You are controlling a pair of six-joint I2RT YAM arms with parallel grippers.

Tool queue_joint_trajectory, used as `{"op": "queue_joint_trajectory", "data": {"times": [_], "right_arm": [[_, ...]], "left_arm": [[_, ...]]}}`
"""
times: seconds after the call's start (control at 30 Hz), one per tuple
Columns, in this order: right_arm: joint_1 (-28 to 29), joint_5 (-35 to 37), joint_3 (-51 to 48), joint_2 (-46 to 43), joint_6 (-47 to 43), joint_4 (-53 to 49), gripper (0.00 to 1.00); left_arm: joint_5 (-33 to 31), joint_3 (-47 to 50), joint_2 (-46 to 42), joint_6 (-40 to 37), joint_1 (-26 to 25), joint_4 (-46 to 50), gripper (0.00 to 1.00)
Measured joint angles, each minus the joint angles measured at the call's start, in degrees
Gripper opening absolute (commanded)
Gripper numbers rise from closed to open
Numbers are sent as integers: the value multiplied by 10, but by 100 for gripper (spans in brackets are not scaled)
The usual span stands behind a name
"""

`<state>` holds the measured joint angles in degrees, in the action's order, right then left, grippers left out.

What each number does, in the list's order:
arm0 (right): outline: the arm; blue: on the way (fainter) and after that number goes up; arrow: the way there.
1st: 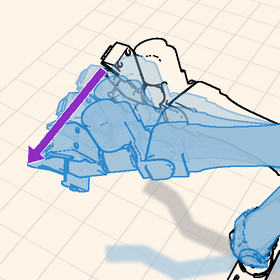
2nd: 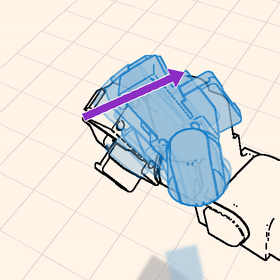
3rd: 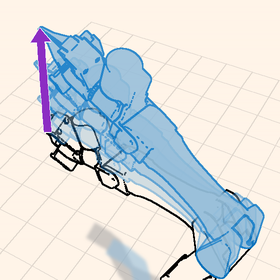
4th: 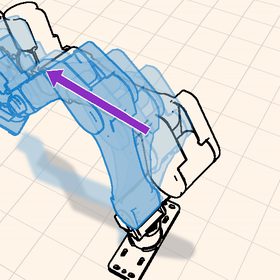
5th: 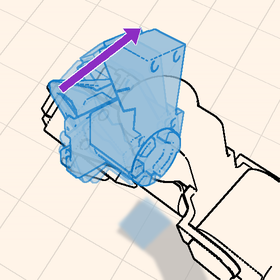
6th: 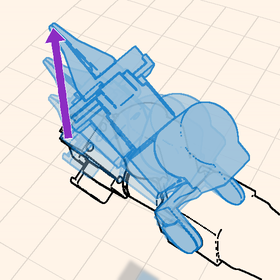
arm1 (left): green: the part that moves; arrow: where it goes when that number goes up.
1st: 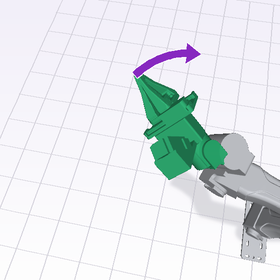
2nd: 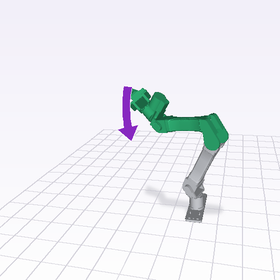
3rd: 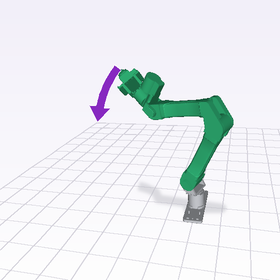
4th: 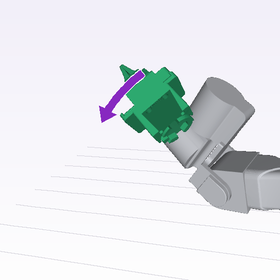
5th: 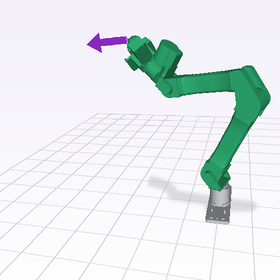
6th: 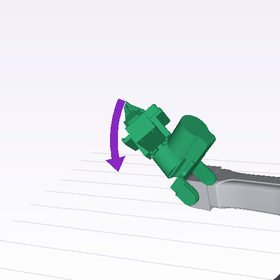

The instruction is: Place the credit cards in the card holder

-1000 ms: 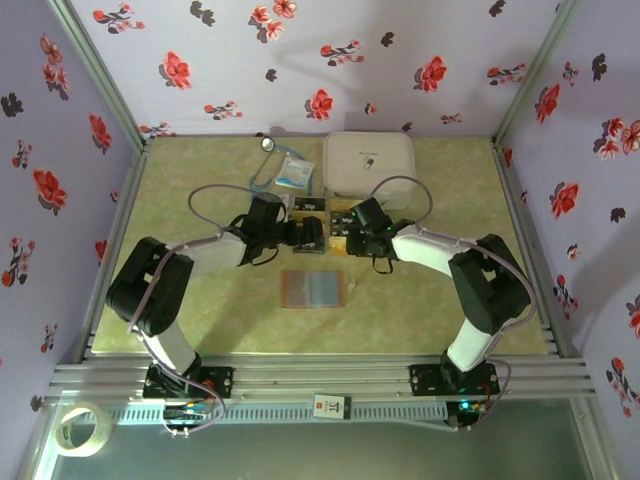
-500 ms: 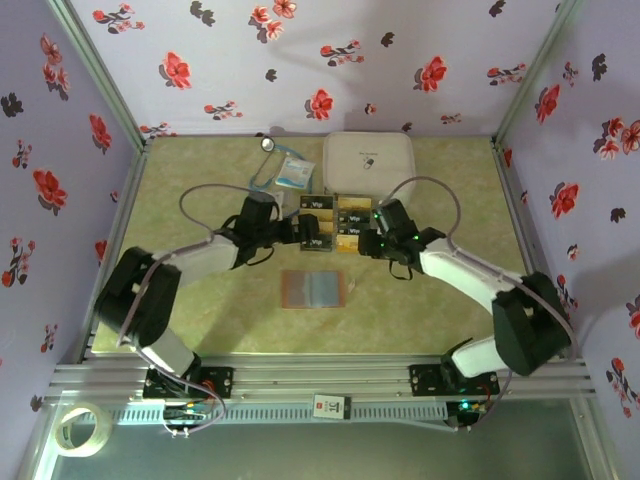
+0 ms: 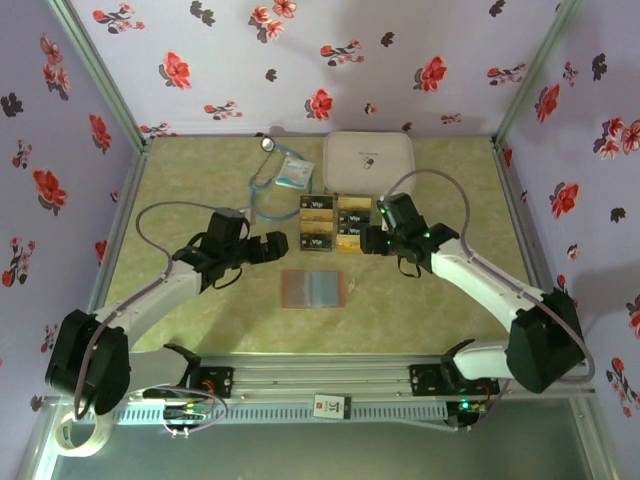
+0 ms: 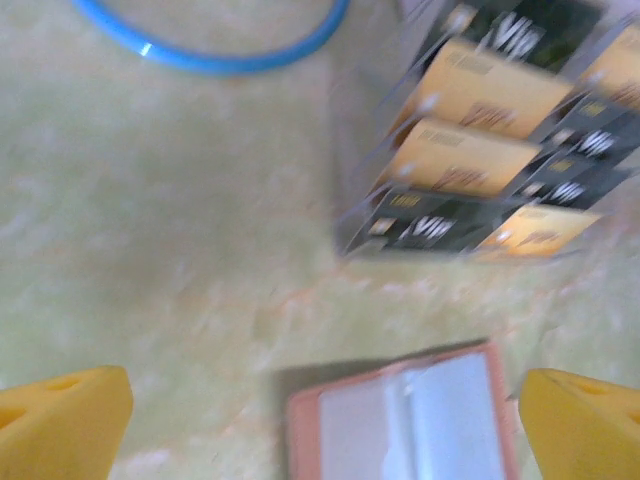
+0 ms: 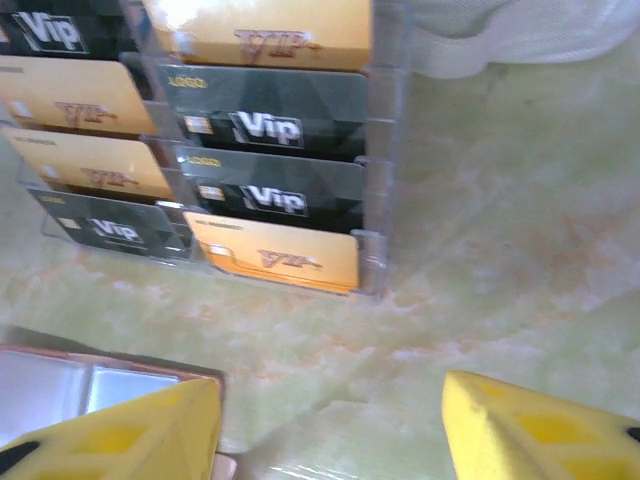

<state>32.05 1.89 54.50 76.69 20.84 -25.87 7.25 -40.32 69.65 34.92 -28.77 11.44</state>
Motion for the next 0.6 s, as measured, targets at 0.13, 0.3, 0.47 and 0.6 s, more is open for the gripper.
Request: {"op": "queue_joint_trajectory", "data": {"times": [0.13, 0.3, 0.47, 0.6], "right_arm": [[21, -13, 63, 59, -40, -21, 55], [70, -8, 144, 131, -96, -54, 54], [91, -9, 206, 197, -150, -75, 52], [92, -12, 233, 231, -184, -89, 50]], "left_arm": [[-21, 13, -5, -7, -11, 50, 100], [-47, 14, 0, -14, -45, 76, 100], [-75, 12, 39, -25, -88, 84, 100], [-98, 8, 66, -28, -117, 94, 100]]}}
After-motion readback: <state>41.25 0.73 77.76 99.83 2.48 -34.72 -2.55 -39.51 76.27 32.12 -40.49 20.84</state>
